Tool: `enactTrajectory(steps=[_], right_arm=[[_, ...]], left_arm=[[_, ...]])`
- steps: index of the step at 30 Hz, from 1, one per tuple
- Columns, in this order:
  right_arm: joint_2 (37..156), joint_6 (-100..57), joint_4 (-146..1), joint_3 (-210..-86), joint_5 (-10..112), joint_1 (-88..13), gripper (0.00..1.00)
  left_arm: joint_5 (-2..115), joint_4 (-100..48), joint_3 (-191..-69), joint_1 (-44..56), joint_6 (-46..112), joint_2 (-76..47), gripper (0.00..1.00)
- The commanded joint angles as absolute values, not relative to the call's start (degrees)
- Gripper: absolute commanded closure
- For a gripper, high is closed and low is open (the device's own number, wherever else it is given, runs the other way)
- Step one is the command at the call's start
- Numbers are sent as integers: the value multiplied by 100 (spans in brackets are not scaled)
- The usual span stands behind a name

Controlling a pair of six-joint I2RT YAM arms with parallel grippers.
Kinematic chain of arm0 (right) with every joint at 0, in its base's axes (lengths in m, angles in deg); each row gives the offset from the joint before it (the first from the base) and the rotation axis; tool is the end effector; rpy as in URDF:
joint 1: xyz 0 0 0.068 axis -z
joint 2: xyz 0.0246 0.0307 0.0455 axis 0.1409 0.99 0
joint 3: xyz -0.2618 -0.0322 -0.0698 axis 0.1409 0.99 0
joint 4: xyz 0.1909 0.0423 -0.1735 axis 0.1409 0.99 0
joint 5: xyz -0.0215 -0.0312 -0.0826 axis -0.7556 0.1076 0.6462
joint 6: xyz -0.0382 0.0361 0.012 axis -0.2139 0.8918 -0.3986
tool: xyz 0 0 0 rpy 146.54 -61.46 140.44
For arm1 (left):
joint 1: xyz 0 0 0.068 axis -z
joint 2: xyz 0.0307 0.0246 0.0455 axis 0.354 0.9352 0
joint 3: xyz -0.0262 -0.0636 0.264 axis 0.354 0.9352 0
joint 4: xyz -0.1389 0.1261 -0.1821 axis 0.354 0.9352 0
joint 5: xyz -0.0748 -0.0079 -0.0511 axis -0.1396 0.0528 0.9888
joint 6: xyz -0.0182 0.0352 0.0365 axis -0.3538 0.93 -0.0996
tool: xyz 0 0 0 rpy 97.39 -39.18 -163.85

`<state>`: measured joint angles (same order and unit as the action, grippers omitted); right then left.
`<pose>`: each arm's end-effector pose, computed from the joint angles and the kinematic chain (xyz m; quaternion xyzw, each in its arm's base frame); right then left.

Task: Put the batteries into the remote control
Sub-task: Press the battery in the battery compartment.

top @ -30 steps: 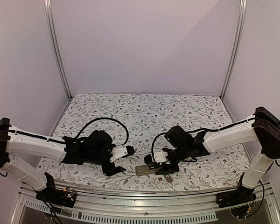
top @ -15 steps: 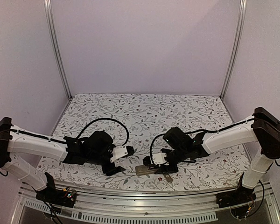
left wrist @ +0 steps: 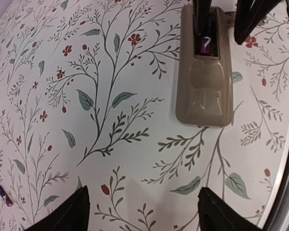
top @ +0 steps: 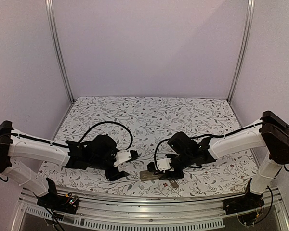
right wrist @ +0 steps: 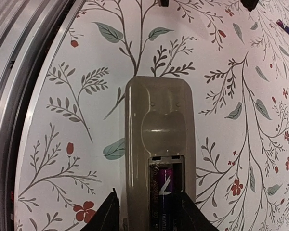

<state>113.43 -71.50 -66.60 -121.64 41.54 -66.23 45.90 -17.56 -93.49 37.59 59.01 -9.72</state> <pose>0.1625 0.2810 0.1404 -0.7572 0.5661 0.1784 0.2726 0.1378 -0.2206 0.1604 0.5558 0.7599 -0.1078 0.3194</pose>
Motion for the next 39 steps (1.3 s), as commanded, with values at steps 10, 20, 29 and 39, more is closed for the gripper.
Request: enactTrajectory(steps=[10, 20, 29, 39], right_arm=[[11744, -7310, -6076, -12450, 4363, -6670, 73], [11529, -7203, -6146, -12390, 4335, -6735, 83], [11584, -7168, -6409, -12275, 4223, -6743, 88], [11590, -7000, -6478, -12323, 4531, -6743, 68]], left_arm=[[4602, -1762, -9319, 3683, 5907, -876, 23], [5269, -2191, -9491, 3866, 5887, -671, 23], [5232, -2838, -9634, 4080, 6006, -18, 23], [4936, -3094, -9400, 3967, 6009, -380, 23]])
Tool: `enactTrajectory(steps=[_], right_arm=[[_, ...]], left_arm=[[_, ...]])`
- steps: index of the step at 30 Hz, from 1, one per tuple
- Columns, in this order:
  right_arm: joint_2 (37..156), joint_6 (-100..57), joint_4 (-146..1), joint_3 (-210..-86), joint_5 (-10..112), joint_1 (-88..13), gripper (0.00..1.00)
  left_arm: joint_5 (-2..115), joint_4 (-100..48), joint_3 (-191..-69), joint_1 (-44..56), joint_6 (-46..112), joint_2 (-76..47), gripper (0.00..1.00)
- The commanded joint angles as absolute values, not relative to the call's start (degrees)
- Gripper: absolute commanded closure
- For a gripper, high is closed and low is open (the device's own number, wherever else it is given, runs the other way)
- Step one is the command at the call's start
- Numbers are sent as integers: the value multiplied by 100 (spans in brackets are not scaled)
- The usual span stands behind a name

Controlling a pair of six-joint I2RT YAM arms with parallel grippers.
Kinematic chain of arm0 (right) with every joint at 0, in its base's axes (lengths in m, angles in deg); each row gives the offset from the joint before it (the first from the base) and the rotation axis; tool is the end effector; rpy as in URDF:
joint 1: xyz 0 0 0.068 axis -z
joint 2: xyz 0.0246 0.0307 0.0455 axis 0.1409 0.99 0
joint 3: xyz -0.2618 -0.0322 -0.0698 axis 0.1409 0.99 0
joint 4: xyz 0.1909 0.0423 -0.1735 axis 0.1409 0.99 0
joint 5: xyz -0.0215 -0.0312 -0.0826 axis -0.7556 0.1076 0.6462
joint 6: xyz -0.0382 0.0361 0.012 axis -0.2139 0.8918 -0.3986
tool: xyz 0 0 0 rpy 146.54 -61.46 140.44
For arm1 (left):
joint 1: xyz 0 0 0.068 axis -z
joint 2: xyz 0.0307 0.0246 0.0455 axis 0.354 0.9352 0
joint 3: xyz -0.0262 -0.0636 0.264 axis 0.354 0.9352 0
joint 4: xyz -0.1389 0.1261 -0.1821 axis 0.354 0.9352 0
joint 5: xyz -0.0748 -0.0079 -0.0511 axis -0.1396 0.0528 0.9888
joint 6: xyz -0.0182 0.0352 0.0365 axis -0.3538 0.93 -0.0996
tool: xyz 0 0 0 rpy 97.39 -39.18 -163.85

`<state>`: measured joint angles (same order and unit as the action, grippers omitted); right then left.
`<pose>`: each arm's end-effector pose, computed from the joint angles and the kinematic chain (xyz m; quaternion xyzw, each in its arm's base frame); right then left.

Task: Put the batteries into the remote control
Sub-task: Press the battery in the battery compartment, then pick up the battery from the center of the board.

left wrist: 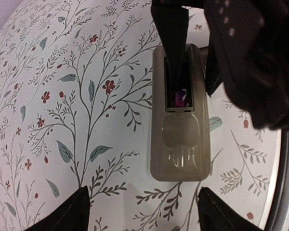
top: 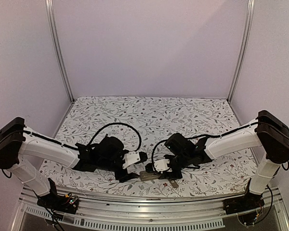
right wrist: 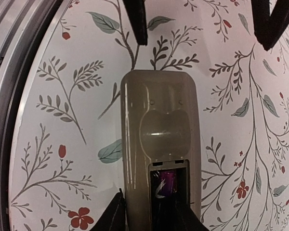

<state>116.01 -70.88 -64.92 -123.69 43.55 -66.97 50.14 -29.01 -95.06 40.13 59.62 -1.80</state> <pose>0.1635 0.2885 0.1340 -0.7590 0.5762 0.1634 0.2553 0.1392 -0.2522 0.1476 0.5771 0.7237 -0.1611 0.3425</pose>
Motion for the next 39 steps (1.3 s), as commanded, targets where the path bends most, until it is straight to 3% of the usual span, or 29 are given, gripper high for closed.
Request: enactTrajectory(steps=[1, 21, 26, 32, 39], right_arm=[[11577, -7000, -6476, -12345, 4535, -6743, 67], [11115, -6710, -6467, -12476, 4228, -6743, 62], [10885, -6597, -6575, -12469, 4163, -6690, 61], [10386, -6054, -7161, -12349, 4060, -6343, 57], [10233, -4754, -7496, -12405, 4354, -5965, 50]], left_arm=[[4925, -3078, -9401, 3965, 6001, -391, 23], [4827, -3048, -9473, 3622, 5759, -689, 23], [4329, -2823, -9751, 2888, 4843, -836, 19], [3433, -1486, -10661, 1486, 3680, -494, 13], [3579, -697, -11546, 733, 3109, 444, 11]])
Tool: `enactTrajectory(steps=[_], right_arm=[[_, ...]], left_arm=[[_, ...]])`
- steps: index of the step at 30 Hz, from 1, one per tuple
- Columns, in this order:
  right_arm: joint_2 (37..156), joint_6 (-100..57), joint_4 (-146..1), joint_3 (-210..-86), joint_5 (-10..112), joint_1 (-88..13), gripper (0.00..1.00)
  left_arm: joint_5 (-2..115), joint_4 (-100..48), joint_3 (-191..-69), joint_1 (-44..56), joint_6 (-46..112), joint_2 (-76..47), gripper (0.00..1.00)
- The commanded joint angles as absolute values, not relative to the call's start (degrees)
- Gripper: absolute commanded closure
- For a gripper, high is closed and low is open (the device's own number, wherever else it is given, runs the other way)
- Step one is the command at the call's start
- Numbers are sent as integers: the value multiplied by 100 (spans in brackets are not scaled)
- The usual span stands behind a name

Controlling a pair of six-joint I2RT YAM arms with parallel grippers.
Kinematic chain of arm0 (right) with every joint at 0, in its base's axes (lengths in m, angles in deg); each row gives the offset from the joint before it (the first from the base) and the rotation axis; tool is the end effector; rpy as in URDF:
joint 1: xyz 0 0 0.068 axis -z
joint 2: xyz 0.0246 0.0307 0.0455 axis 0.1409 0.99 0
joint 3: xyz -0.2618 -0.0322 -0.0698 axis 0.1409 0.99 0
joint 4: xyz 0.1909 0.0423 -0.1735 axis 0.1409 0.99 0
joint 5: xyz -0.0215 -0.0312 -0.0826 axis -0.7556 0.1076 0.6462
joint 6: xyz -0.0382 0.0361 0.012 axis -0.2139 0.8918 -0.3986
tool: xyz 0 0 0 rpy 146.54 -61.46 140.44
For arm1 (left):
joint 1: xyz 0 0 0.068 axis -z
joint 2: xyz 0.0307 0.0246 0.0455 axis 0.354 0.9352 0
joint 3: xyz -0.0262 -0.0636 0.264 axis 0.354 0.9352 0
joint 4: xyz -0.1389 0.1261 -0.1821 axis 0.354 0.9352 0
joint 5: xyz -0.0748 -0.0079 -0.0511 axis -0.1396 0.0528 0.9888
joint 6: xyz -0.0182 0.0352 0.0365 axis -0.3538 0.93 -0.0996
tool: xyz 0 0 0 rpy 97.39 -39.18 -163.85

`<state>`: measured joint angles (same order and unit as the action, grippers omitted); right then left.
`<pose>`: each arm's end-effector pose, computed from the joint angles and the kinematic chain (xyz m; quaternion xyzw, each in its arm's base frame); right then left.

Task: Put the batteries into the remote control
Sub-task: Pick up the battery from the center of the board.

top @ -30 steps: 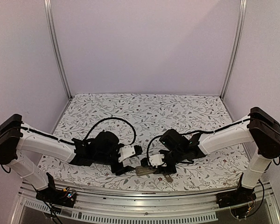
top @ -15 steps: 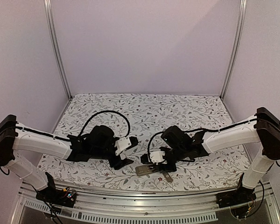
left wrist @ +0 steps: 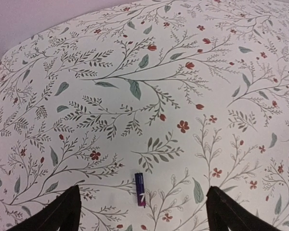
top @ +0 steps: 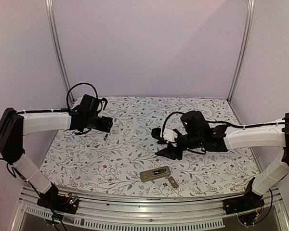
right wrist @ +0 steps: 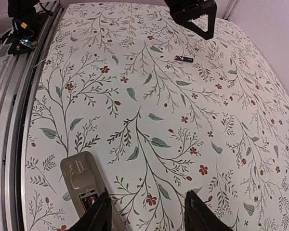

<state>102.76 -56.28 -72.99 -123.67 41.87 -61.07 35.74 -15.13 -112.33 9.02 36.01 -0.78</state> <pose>0.1895 0.2681 0.2165 -0.6217 0.6305 0.2235 0.4075 0.2901 -0.1570 0.2140 0.1288 0.9042 -0.0348 0.4057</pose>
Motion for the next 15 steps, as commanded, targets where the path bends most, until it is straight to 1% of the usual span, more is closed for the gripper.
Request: enactTrajectory(steps=[1, 4, 10, 13, 15], right_arm=[[10233, -4624, -7493, -12392, 4387, -5961, 49], [10238, -4445, -7493, -12318, 4512, -5961, 48], [10131, -4374, -7524, -12189, 4450, -5961, 49], [10078, -4379, -7533, -12138, 4434, -5961, 49], [10057, -4392, -7548, -12110, 4398, -5961, 49]], left_arm=[[3699, -701, -11596, 742, 3116, 540, 11], [3763, -804, -11609, 731, 3110, 799, 11], [3578, -854, -11769, 536, 3085, 1399, 23], [3585, -895, -11869, 476, 3081, 1621, 25], [3653, -922, -11938, 454, 3068, 1784, 30]])
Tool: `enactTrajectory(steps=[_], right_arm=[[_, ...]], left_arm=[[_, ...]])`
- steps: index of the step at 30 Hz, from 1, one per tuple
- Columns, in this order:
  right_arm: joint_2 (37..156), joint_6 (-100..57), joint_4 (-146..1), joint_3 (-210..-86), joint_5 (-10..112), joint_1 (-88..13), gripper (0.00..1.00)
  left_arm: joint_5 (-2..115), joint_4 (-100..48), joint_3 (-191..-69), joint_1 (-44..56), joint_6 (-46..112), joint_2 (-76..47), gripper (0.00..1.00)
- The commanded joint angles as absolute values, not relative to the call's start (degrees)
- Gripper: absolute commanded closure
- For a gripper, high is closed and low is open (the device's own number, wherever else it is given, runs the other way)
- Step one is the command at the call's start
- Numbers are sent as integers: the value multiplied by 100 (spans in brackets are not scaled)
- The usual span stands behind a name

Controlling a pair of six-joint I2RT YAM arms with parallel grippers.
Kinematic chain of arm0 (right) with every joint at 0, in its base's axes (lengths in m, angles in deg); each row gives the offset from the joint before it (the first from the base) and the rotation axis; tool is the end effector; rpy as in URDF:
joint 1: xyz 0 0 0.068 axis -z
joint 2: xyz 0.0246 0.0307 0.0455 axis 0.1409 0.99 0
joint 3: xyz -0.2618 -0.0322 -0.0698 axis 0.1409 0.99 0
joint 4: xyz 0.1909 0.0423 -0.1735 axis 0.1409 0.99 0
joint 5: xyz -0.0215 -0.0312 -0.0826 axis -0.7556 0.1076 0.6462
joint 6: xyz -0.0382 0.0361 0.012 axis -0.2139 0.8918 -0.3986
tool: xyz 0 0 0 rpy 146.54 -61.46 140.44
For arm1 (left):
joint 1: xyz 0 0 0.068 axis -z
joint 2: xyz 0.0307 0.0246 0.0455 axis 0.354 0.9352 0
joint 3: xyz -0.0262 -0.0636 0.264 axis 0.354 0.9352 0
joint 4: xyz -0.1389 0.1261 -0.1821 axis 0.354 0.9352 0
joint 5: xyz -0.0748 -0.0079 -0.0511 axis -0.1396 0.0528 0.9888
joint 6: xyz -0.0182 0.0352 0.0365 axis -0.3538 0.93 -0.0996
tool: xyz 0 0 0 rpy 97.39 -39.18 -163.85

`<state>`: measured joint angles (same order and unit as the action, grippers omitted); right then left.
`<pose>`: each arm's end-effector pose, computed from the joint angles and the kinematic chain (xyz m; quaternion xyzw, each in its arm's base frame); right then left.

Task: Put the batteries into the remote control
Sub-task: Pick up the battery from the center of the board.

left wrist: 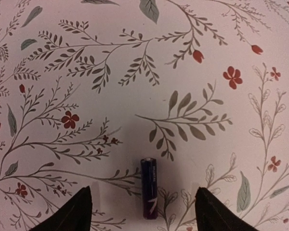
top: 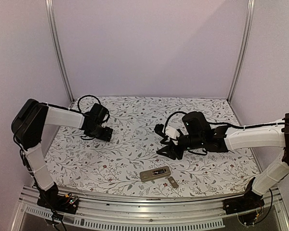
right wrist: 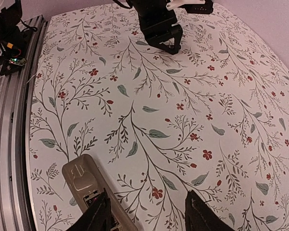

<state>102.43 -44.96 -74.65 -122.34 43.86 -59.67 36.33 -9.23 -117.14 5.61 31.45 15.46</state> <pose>0.1955 0.2608 0.2132 -0.5418 0.6990 0.2448 0.3973 0.3220 -0.1513 0.1397 0.0881 0.9583 0.0089 0.2718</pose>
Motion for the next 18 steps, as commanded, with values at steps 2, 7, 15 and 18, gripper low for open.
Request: enactTrajectory(steps=[2, 7, 15, 18], right_arm=[[10057, -4396, -7556, -12107, 4390, -5961, 49], [10001, -4410, -7540, -12070, 4489, -5961, 50], [9952, -4486, -7509, -12120, 4560, -5963, 49], [9905, -4456, -7472, -12118, 4586, -5961, 50]], left_arm=[[3811, -885, -12006, 445, 3029, 1917, 38], [3985, -641, -11959, 444, 2871, 1943, 59], [4027, -744, -11737, 343, 2892, 1862, 89], [4149, -815, -11719, 344, 2888, 1898, 100]])
